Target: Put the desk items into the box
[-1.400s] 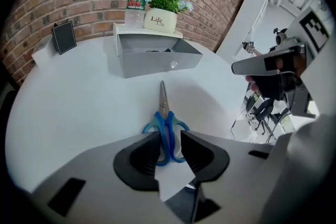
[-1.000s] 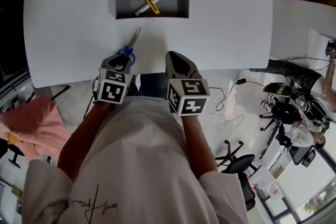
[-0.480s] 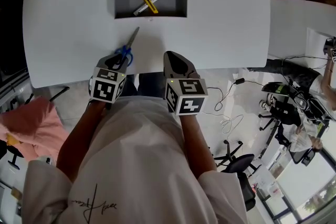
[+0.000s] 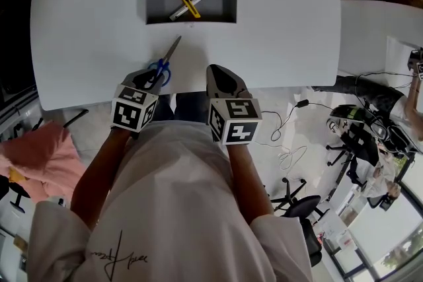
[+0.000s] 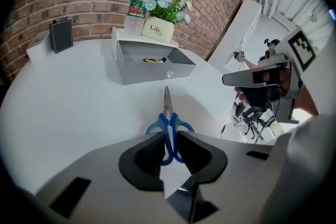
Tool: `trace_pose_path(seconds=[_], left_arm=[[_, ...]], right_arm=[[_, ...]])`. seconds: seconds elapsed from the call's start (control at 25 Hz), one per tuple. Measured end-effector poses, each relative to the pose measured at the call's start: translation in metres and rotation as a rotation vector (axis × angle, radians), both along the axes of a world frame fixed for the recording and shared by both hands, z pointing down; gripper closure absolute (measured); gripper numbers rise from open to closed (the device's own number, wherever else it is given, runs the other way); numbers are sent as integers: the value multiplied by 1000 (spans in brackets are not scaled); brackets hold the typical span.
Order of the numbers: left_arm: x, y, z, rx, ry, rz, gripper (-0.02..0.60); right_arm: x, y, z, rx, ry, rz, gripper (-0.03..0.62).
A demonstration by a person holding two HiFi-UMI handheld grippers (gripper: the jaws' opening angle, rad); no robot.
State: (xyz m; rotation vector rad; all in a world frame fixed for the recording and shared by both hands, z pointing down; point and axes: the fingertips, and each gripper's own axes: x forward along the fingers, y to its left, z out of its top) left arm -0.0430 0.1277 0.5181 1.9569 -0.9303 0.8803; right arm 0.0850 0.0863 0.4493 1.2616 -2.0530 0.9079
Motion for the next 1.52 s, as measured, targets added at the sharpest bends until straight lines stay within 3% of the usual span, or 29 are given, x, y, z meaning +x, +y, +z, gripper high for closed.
trace_pose_path(seconds=[0.72,1.52], left_arm=[[6,-16,-27,46,67,16,500],[8,-31,-41,102,70,51,500]], right_arm=[[-1,-10,-8,23,-9,13,568],[2,-17,-14,52,-8,17,568]])
